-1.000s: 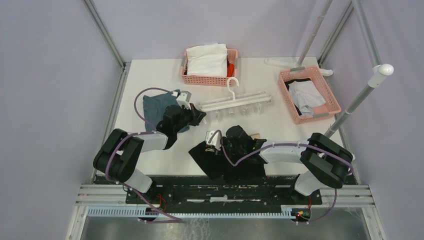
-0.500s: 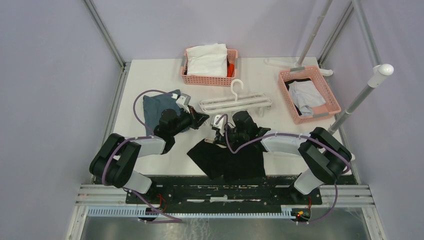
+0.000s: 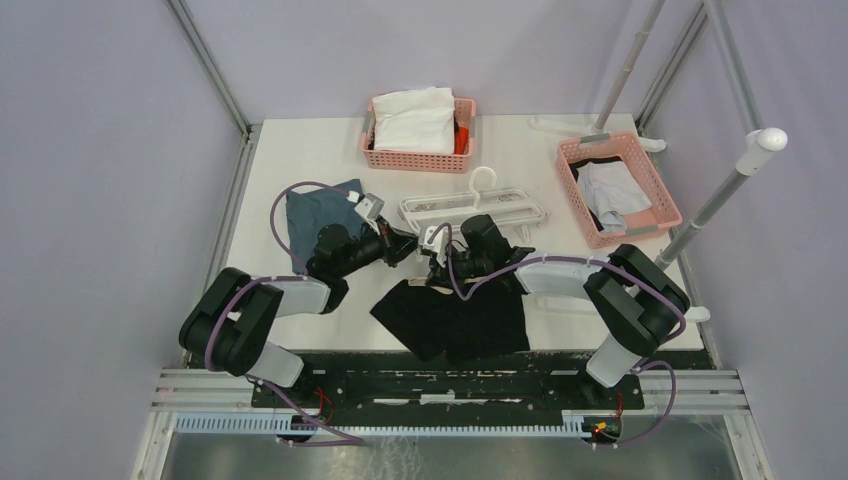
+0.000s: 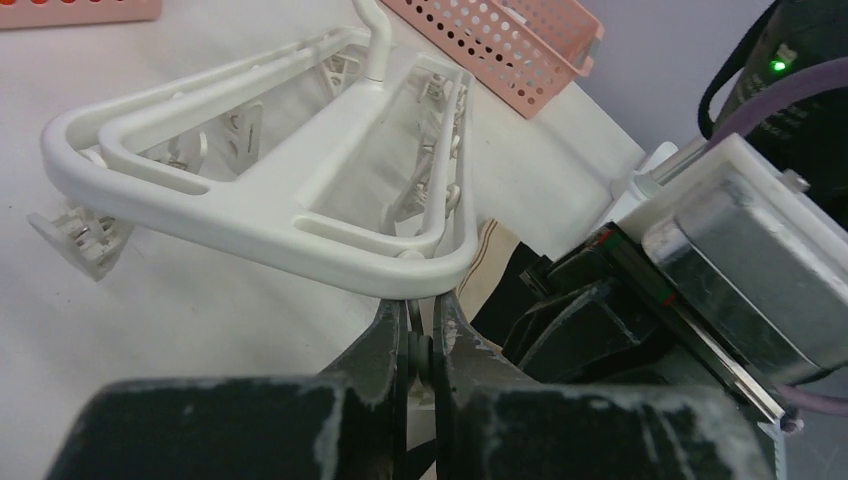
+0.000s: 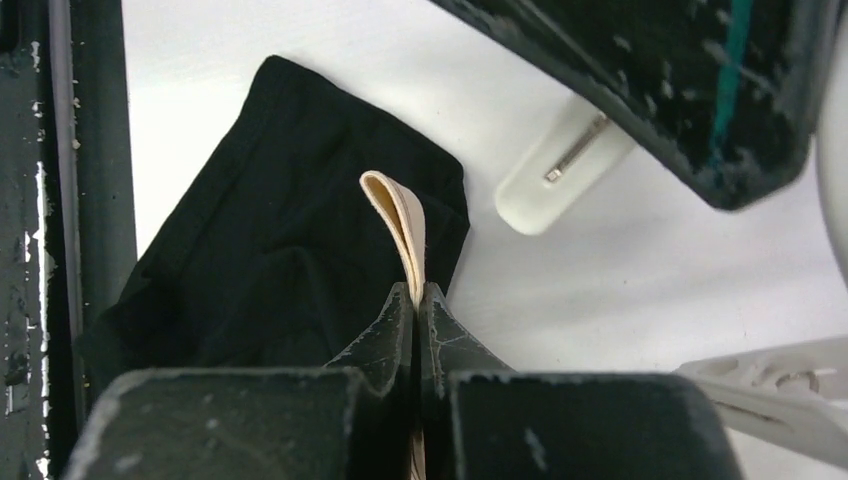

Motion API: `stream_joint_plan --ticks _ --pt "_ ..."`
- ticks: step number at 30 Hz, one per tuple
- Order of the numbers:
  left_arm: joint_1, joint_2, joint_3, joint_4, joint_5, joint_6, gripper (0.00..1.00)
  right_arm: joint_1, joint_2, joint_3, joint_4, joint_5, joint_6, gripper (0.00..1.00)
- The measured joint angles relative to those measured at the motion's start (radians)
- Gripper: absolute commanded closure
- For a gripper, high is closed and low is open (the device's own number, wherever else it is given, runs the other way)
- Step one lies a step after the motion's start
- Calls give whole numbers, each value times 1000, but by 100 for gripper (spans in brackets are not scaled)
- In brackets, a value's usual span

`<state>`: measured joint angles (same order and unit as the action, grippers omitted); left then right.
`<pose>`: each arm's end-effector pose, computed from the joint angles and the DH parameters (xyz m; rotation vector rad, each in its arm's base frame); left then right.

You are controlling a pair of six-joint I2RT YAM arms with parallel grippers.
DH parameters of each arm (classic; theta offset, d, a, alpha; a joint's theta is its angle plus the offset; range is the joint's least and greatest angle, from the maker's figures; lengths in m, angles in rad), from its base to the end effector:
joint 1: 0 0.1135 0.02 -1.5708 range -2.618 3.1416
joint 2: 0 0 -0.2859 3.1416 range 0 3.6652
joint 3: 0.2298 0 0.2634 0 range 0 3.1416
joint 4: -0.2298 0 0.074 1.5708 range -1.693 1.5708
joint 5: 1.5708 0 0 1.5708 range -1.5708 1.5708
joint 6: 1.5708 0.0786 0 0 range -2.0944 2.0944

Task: Clip the underwear to the hanger
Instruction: Clamp the underwear onto the hanger.

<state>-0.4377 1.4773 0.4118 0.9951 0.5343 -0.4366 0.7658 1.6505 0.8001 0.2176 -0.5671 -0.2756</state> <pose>0.2649 -0.1682 0.1928 0.4336 1.6958 -1.0898 0.2376 0.2870 0.1623 -1.3808 1.7526 0.8954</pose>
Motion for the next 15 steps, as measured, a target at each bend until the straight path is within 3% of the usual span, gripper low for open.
stream_joint_plan --ticks 15 --pt "-3 1 -22 28 79 7 97 -25 2 -45 127 36 37 100"
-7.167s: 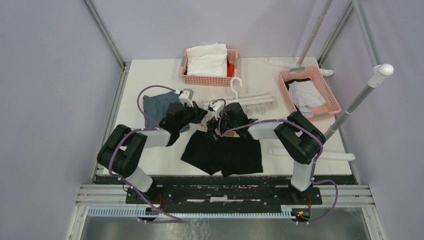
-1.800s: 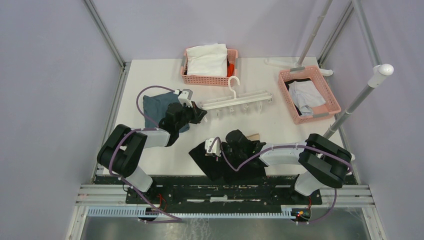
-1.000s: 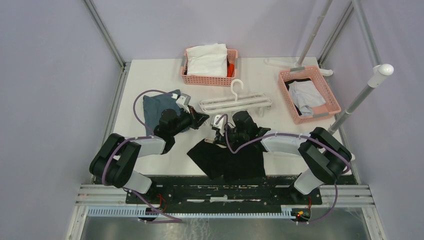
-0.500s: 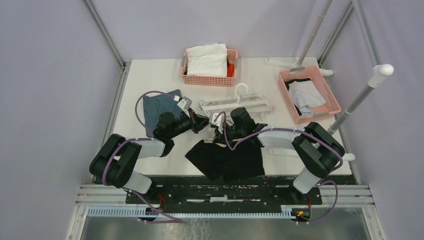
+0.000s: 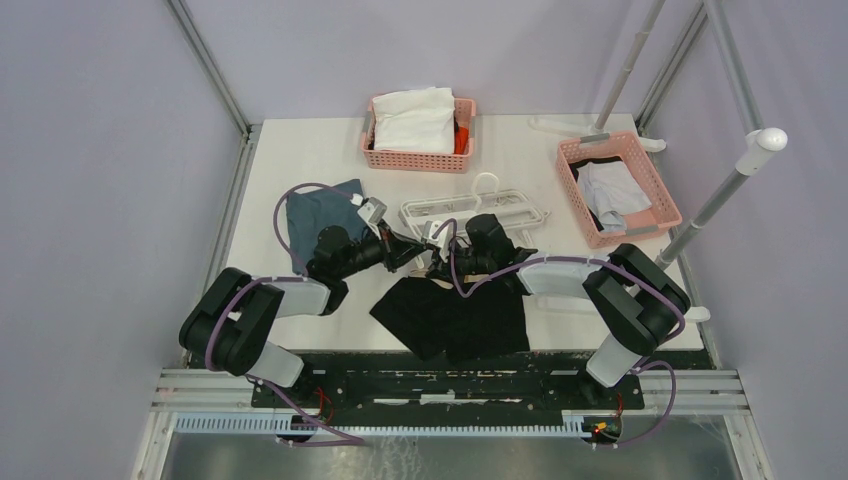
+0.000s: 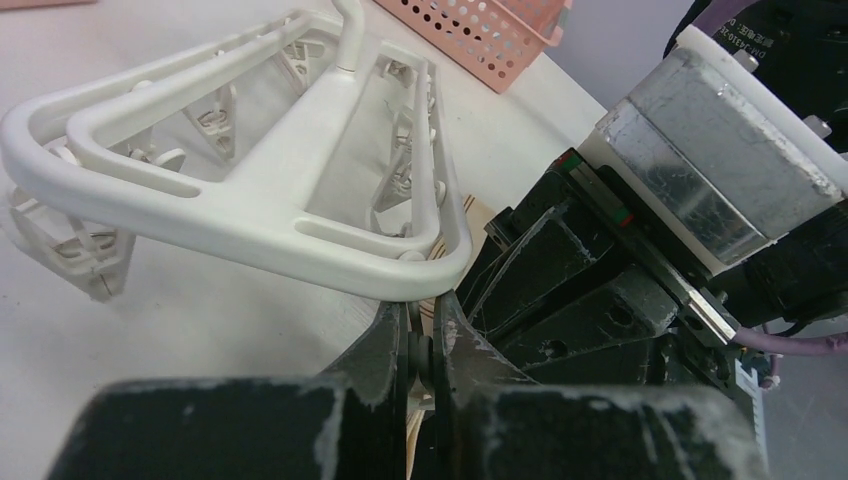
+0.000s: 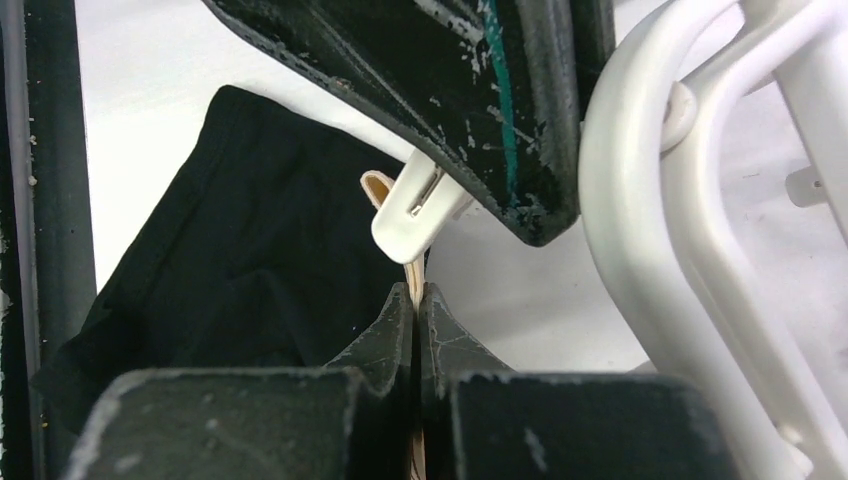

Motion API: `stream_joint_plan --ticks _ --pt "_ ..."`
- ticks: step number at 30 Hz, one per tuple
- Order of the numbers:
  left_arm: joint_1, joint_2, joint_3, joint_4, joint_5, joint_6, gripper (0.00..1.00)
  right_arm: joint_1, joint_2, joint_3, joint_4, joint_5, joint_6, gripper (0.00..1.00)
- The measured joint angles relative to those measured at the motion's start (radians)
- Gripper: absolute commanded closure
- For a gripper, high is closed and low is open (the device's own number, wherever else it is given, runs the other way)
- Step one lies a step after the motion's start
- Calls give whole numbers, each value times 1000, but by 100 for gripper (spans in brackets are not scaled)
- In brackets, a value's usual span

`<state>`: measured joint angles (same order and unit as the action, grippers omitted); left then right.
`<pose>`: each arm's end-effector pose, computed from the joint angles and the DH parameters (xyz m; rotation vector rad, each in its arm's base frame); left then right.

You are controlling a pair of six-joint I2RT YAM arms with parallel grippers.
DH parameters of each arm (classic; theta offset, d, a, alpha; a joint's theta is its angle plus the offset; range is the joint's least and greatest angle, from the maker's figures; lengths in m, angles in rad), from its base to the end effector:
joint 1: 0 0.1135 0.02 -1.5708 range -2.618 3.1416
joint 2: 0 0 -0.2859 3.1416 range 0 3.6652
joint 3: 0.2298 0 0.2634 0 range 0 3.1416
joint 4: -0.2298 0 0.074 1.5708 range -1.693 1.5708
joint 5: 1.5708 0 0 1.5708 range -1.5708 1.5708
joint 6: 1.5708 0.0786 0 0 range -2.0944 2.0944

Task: Clip the underwear to the hanger
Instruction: Clamp the underwear onto the hanger.

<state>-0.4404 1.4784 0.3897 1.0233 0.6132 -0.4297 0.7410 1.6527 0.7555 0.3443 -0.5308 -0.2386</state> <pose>0.2554 -0.1704 0.1897 0.5084 1.6814 -1.1483 0.2468 0.2797 0.1610 -1.2891 1.7302 0.8575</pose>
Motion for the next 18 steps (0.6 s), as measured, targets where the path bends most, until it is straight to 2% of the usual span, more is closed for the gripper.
stream_joint_plan --ticks 18 --pt "-21 0 39 -96 19 82 97 0 -18 -7 6 1 5 100"
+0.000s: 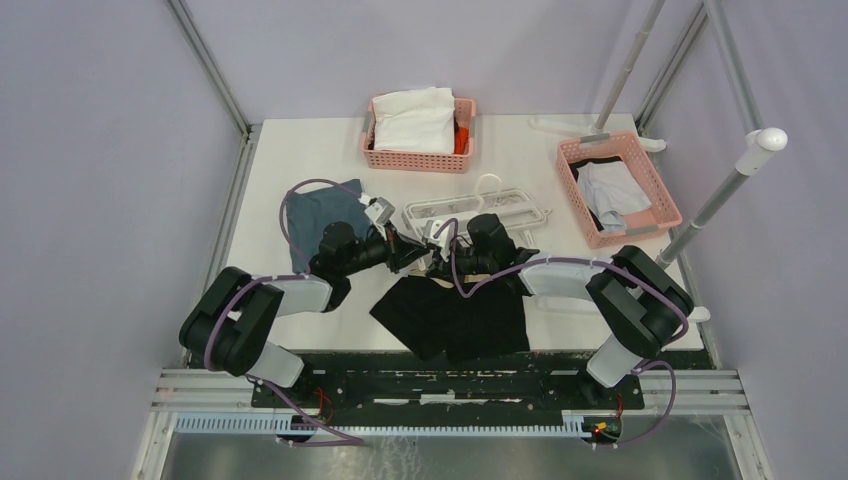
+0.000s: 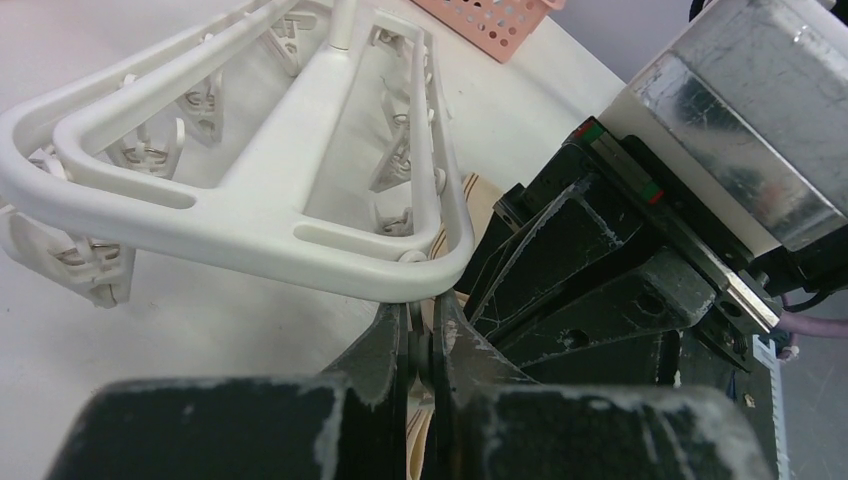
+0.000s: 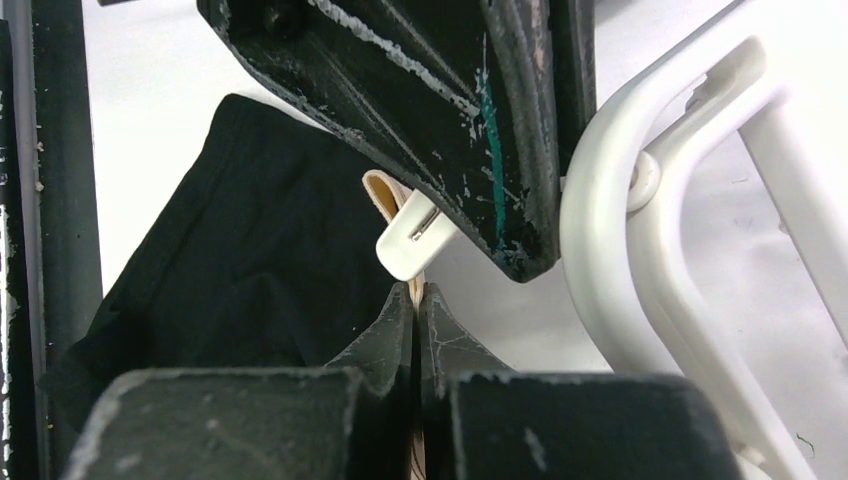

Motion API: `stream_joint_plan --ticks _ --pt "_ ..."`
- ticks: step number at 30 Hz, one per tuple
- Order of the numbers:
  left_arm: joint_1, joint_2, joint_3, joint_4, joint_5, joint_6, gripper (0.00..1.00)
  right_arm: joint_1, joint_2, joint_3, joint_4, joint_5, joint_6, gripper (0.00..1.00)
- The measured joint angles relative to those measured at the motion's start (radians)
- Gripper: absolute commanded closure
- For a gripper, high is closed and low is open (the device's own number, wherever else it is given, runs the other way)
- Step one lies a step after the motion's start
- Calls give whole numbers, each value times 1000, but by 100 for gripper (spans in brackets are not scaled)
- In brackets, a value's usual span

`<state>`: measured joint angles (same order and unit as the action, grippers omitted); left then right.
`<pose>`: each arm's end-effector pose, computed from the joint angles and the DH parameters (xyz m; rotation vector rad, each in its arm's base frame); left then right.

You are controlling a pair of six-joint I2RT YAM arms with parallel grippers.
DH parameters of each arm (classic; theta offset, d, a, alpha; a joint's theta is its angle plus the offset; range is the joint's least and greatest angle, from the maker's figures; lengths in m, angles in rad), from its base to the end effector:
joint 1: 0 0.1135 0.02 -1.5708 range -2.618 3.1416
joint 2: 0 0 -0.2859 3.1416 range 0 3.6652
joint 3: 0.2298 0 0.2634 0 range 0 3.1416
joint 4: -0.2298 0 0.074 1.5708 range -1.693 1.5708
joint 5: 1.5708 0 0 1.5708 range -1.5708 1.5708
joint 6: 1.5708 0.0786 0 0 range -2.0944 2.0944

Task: Clip the underwear to the hanger
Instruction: Clamp the underwear onto the hanger.

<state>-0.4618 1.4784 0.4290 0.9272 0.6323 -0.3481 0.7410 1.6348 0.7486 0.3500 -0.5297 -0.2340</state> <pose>0.2566 -0.1796 0.1889 0.5986 1.7000 -1.1240 0.2453 0.2783 0.1656 -1.2804 1.7175 0.8580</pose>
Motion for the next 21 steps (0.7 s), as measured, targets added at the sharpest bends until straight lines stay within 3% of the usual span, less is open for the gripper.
stream_joint_plan --ticks 21 --pt "-21 26 38 -48 6 28 97 -3 -53 -40 29 41 3 100"
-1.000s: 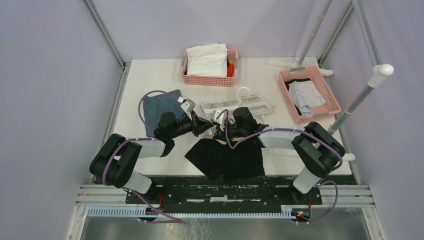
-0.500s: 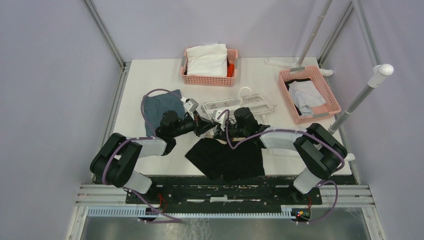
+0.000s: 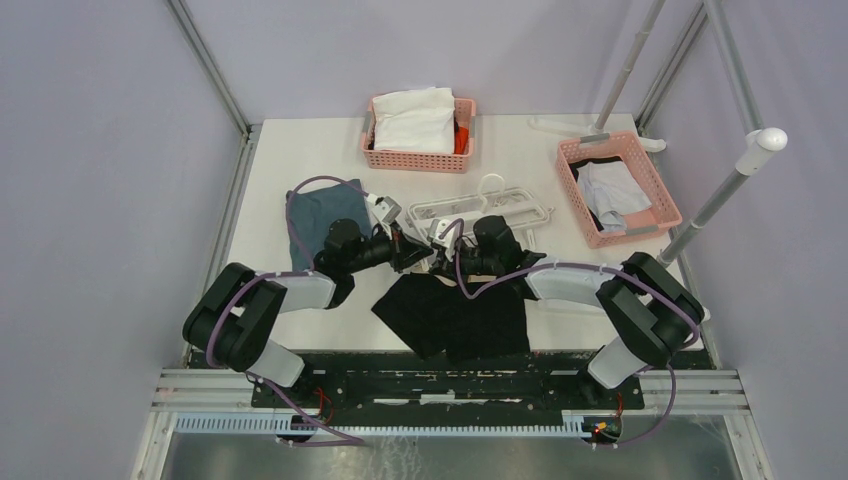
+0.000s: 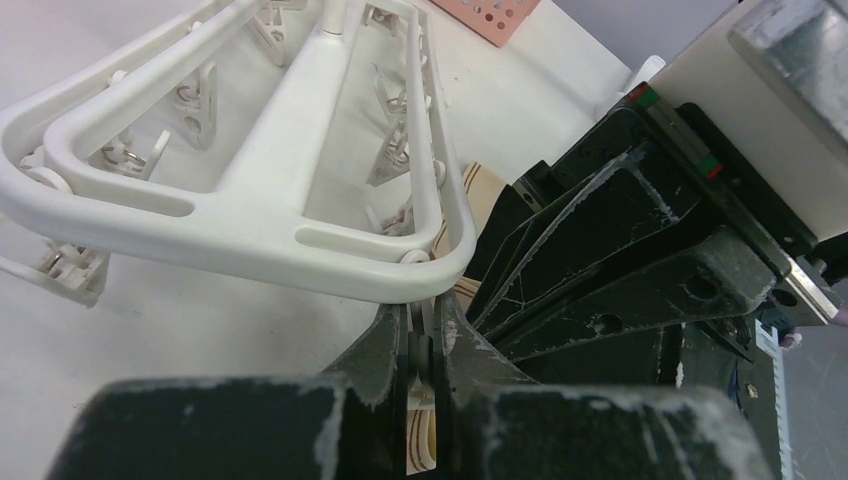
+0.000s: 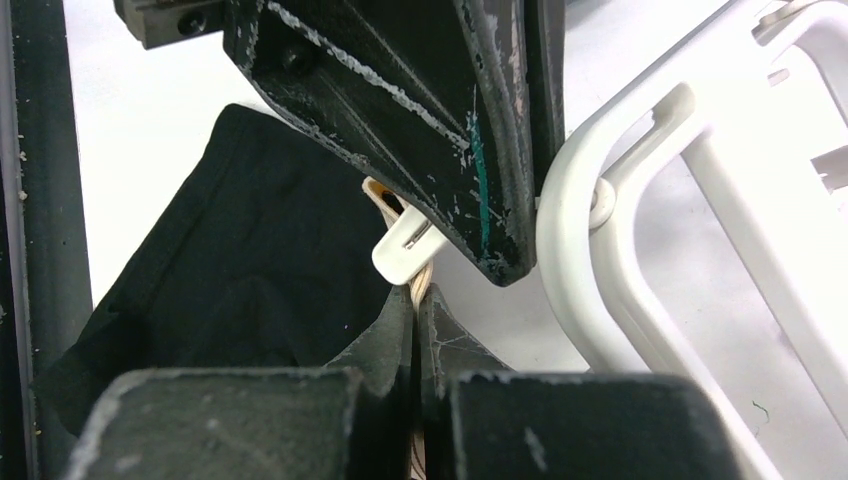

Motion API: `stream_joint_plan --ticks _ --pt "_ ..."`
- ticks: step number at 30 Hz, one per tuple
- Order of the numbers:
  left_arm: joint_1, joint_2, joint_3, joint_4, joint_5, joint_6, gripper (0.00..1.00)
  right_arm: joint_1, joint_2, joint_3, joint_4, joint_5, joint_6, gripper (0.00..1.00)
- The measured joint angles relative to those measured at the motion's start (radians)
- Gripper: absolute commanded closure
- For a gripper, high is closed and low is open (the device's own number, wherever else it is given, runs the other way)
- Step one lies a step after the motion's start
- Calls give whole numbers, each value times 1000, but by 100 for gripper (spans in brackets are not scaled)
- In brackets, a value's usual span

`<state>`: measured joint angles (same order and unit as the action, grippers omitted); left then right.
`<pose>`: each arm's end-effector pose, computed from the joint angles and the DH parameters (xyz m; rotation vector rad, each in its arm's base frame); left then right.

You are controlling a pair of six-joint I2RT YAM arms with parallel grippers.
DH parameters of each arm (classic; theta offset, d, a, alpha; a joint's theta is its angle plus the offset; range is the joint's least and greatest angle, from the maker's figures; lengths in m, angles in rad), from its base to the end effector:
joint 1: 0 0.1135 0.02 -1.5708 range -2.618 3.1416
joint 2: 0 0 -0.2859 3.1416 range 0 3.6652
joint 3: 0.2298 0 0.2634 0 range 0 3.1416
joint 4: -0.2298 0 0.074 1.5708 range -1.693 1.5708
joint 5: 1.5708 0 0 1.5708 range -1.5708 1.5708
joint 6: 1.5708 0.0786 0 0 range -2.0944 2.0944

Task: Clip the underwear to the hanger
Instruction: Clamp the underwear onto the hanger.

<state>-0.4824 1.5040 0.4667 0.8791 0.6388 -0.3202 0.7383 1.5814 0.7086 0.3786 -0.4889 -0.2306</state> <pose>0.2603 -0.1892 0.1868 0.6400 1.7207 -1.1268 0.2415 0.2696 0.1734 -1.2424 1.6957 0.8138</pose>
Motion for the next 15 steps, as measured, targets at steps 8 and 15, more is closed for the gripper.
stream_joint_plan --ticks 8,15 --pt "-8 3 5 -14 0 1 97 -1 -26 -18 11 16 2 100" --pt "-13 3 13 -24 0 8 97 -2 -36 -32 26 28 2 100"
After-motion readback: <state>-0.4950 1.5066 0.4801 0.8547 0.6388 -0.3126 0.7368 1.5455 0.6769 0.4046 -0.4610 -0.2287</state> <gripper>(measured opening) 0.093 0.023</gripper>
